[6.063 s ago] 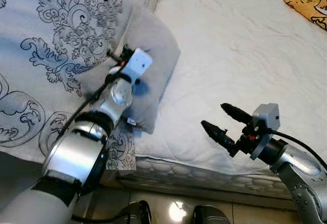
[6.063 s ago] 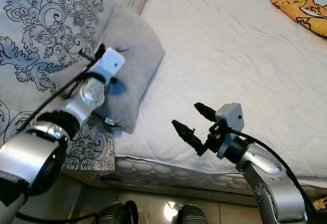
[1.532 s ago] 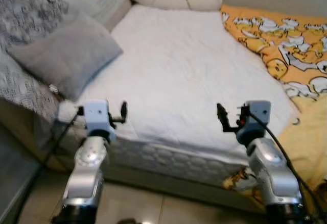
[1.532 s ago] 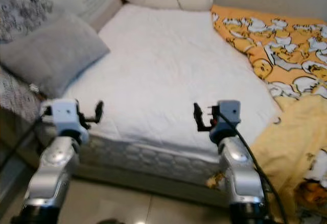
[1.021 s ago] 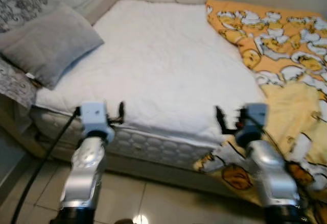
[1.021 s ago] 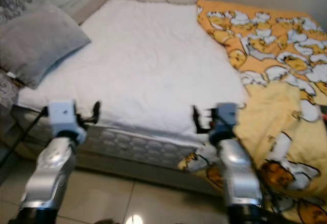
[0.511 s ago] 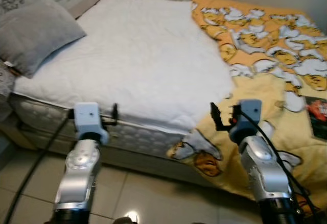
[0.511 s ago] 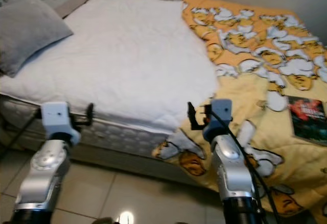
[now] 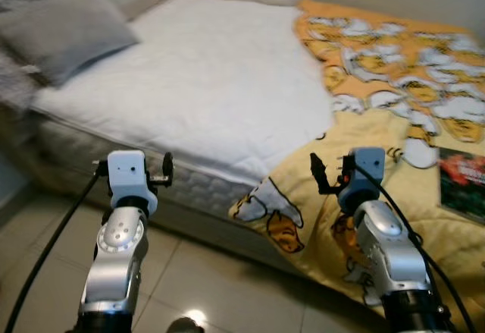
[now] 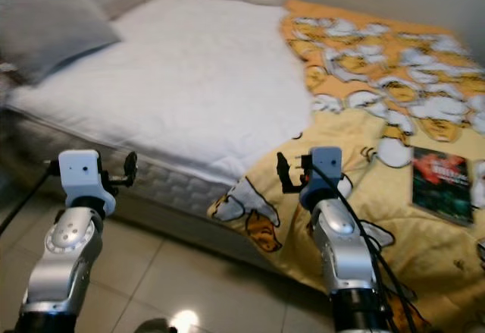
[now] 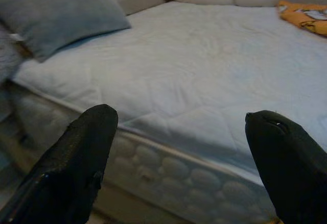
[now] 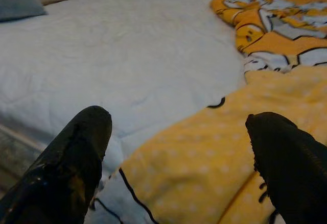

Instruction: Clean up the room

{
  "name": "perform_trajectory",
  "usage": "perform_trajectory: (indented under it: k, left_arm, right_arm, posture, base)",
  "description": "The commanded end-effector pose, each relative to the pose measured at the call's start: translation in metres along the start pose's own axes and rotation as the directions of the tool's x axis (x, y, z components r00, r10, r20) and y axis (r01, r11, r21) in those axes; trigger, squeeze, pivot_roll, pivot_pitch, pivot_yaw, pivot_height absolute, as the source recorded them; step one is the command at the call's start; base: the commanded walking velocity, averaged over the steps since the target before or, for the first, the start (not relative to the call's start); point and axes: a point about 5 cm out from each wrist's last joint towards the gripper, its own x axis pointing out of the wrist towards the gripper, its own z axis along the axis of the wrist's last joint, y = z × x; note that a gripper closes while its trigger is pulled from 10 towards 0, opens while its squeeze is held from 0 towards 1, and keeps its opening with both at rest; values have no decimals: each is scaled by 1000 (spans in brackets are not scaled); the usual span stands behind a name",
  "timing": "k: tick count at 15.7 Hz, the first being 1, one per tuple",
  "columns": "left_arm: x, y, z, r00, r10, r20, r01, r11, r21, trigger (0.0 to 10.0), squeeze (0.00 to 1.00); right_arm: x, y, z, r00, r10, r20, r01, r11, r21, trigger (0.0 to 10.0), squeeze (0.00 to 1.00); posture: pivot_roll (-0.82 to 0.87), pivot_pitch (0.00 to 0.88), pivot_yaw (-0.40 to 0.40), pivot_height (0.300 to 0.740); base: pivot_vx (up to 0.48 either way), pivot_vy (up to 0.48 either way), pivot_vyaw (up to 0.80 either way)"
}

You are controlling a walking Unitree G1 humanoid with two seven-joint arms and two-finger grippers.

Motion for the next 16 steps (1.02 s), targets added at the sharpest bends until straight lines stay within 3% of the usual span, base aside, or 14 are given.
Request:
perform_trajectory:
  k: [1,7,11,16]
  left_arm:
    - [1,-9,3,1000,-25,10,25,1000,1,10000,929]
    - [2,-8,4,1000,-19,14,19,1000,2,10000,929]
    - [5,-6,10,999,-21,27,21,1000,16,10000,925]
    - [6,-2,13,999,-23,34,22,999,35,10000,925]
  right_arm:
    - [0,-10,4,999,-44,17,44,999,8,10000,0]
    - [4,-10,5,999,-34,16,34,999,-9,10000,0]
    - [3,-13,-4,998,-64,-22,65,997,51,10000,0]
    - [4,-14,-5,999,-51,-17,52,998,41,10000,0]
  posture:
    - [49,0,-37,740]
    - [51,7,-43,740]
    - [53,12,-42,740]
    - [59,14,-35,740]
  base:
    - [0,-337,0]
    - [0,-337,0]
    - [0,-336,0]
    - [0,-331,0]
